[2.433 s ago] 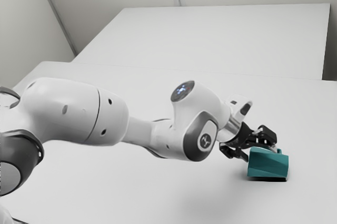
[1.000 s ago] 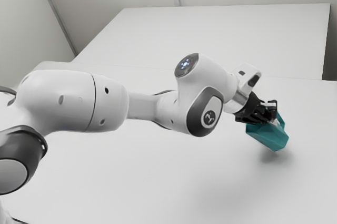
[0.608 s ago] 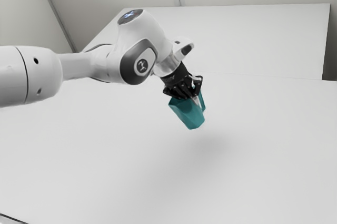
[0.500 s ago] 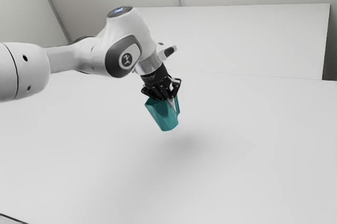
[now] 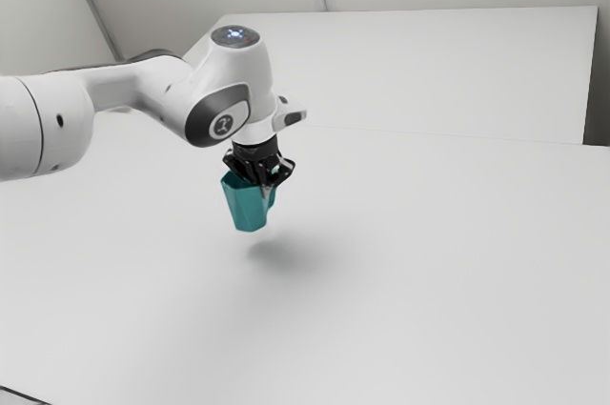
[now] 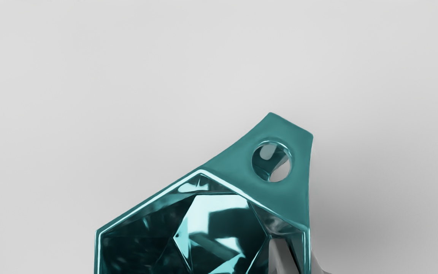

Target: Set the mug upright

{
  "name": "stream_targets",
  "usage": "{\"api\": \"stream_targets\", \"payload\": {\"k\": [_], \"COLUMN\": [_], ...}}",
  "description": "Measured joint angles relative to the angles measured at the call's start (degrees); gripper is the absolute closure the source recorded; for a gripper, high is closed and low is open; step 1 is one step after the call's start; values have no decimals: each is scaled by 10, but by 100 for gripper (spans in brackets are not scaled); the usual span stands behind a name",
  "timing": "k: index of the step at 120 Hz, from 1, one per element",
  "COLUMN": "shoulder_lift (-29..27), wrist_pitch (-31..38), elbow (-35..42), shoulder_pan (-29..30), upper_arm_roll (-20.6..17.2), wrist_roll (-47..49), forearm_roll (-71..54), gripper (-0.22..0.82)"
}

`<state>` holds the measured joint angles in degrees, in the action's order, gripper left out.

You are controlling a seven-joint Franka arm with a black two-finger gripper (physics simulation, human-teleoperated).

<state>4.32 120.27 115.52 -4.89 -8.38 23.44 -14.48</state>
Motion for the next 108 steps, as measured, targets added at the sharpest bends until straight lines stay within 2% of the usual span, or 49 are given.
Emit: {"api": "stream_targets", "payload": {"k": [27,94,108], "shoulder_lift": [18,71,74], "wrist_pitch": [6,7,6], "elbow": [1,-2,-4], "shoulder_pan": [39,36,35], "upper_arm_roll": [0,-1,-1], "wrist_roll": [6,15,16], "forearm_roll": [-27,-33,-33], "gripper": [78,78,67]}}
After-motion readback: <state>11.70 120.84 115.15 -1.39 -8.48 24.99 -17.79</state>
